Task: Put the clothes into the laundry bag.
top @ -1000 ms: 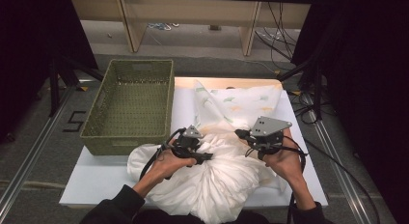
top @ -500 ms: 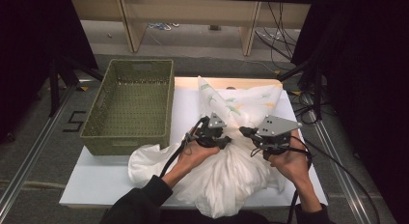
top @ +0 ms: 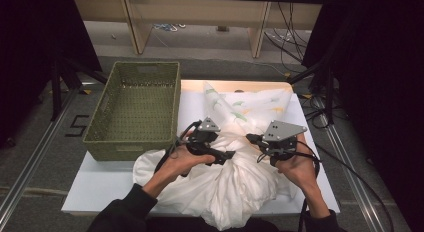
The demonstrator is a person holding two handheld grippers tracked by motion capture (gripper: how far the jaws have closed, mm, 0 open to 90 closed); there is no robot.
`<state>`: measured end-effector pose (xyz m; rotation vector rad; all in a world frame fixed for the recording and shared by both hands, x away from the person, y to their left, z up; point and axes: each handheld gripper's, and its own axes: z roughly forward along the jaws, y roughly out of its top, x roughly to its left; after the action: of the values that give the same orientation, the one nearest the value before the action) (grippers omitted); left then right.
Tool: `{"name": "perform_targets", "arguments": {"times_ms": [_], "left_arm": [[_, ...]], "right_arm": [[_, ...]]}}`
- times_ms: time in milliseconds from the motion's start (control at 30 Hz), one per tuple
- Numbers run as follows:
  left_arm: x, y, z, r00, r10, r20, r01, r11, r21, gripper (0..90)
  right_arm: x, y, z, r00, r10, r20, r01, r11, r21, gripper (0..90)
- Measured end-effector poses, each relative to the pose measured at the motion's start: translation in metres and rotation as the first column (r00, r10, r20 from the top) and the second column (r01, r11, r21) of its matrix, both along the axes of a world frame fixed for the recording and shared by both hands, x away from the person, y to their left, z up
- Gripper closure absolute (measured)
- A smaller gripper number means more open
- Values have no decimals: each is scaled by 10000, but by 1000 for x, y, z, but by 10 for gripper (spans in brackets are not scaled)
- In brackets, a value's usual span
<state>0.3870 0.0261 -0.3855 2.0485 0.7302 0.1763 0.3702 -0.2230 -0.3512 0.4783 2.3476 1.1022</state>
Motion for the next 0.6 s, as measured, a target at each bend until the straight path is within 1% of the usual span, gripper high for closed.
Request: {"name": "perform_targets", "arguments": {"times_ms": [33,67,100,133,167,200,233,267,300,333,367,400,433,500,533,600], "left_arm": [[-3,6,2,10000,-68,71,68,9999,94,190],[-5,11,2,9999,-21,123,19,9999,137,178],[-6,16,2,9999,-93,136,90,9997,221,174],[-7,22,1,9998,40,203,-44,9998,193,173],[-7,26,-1,9998,151,151,-155,9995,276,173],[-6,30,-5,9990,442,-25,-442,9988,225,171],[-4,34,-9,9992,393,-81,-390,9985,382,159],[-3,35,-14,9984,524,-198,-516,9979,390,154],[-2,36,-17,9986,476,-232,-464,9976,514,155],[-2,36,-21,9985,481,-262,-467,9975,533,155],[-1,35,-25,9988,337,-348,-315,9976,609,156],[1,34,-28,9987,208,-475,-181,9983,559,157],[0,32,-30,9979,283,-574,-268,9993,264,156],[-2,28,-33,9979,82,-644,-66,9996,259,156],[-4,24,-35,9978,-318,-576,336,9990,304,156],[-9,17,-36,9959,-694,-573,710,9971,259,155]], "right_arm": [[1,0,0,10000,-11,60,11,10000,37,900],[1,0,0,10000,-29,34,29,10000,19,900],[1,0,-1,10000,-61,43,61,10000,-22,900],[0,0,-1,10000,-81,25,81,10000,-1,900],[0,0,-1,10000,-81,19,81,10000,-4,900],[1,0,-1,10000,-77,29,77,10000,0,900],[1,0,-1,10000,-49,73,49,10000,-4,900],[1,0,-1,10000,-50,69,50,10000,-10,900],[0,0,-1,10000,-65,53,65,10000,-13,900],[0,0,-1,10000,-80,41,80,10000,0,900],[1,0,-1,9999,-31,110,31,10000,2,900],[1,0,0,10000,-54,73,54,10000,10,900],[1,0,-1,10000,-58,45,58,10000,1,900],[0,-1,-1,10000,-96,12,96,10000,14,900],[1,-1,-1,9999,-98,23,98,10000,18,900],[1,-1,-1,10000,-89,12,89,10000,28,900]]}}
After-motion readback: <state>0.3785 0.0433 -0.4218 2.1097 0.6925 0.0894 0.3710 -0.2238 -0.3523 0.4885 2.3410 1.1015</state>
